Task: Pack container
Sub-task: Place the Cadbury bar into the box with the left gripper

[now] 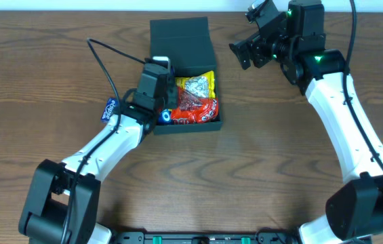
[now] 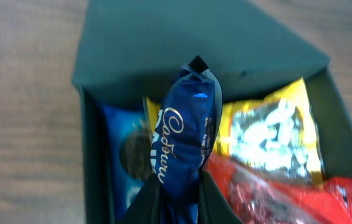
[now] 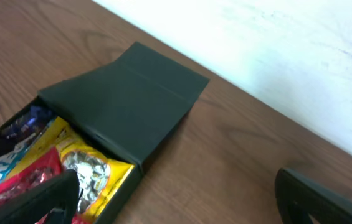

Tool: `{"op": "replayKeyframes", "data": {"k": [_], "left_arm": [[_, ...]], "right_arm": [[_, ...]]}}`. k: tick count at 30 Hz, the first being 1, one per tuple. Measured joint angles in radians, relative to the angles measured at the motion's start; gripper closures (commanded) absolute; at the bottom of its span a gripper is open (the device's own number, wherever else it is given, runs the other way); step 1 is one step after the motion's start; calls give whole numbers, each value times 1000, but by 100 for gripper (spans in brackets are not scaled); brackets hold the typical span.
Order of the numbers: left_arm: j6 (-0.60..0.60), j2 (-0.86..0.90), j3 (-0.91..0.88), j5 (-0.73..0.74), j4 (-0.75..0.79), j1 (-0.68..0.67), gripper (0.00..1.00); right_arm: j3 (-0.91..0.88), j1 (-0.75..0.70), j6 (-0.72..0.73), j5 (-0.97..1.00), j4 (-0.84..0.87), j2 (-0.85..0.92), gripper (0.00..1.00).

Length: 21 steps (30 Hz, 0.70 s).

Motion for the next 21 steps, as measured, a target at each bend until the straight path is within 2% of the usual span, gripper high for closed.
{"op": "replayKeyframes", "data": {"k": [10,11,13,21], "left_arm": [[-64,0,0,-21,-80,-52,94],[-69,0,0,-21,-80,-53,91],[-81,0,0,-24,-72,-54,62],[-70,-14,0,-74,-28,-55,55]], "right_arm": [[0,0,0,0,-10,0,1],[0,0,0,0,-9,0,1],[0,0,0,0,-9,0,1],[0,0,0,0,-10,0,1]]}}
